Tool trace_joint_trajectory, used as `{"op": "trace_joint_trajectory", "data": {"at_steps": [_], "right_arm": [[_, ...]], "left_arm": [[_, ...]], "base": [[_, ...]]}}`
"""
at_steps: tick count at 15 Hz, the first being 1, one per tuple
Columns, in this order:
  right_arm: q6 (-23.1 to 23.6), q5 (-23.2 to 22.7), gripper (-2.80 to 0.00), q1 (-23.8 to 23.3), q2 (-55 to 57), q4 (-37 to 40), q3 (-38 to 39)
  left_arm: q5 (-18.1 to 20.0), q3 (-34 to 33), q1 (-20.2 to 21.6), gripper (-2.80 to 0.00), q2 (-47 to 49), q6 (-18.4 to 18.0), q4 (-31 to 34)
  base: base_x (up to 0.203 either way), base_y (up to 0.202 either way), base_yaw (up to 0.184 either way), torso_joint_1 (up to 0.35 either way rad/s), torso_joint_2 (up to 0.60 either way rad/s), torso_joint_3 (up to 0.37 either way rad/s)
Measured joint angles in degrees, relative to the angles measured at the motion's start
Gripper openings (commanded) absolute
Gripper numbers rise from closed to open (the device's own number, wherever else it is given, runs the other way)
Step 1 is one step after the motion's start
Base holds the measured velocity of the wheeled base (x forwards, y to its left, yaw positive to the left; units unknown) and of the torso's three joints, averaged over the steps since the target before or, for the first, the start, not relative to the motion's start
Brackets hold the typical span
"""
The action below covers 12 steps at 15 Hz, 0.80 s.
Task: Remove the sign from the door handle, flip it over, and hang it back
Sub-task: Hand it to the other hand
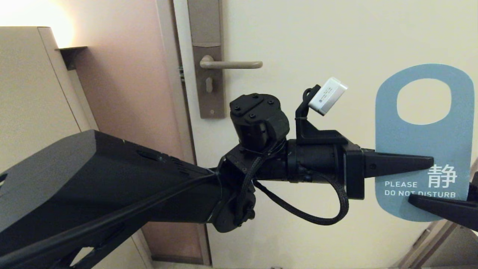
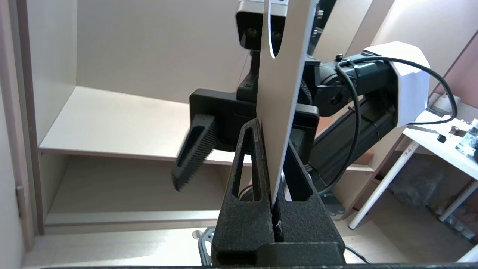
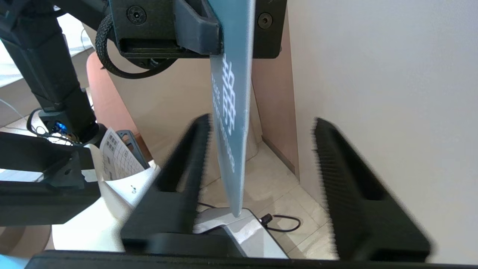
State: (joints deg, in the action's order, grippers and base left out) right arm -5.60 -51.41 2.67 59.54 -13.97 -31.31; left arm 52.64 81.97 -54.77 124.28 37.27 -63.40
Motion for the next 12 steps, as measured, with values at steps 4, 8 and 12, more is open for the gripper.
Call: {"op": "trace_joint_trajectory", "data": {"at_steps": [4, 8, 12], "right_arm": [[-0.04, -0.24, -2.80, -0.02, -0.12, -0.02, -0.20], [-0.16, -0.13, -2.80, -0.04, -0.70, 0.09, -0.11], [-0.24, -0.05, -2.80, -0.06, -1.11, 0.06, 0.05]], "left_arm": [[-0.16, -0.11, -0.13, -2.80, 0.20, 0.07, -0.28], [-0.11, -0.44, -0.62, -2.80, 0.18, 0.15, -0.38], [-0.02, -0.74, -0.85, -2.80, 0.17, 0.10, -0.38]], "base": [[0.000, 0.000, 0.000, 0.000, 0.00, 0.000], [0.000, 0.000, 0.000, 0.000, 0.00, 0.000], [0.000, 0.000, 0.000, 0.000, 0.00, 0.000]]}}
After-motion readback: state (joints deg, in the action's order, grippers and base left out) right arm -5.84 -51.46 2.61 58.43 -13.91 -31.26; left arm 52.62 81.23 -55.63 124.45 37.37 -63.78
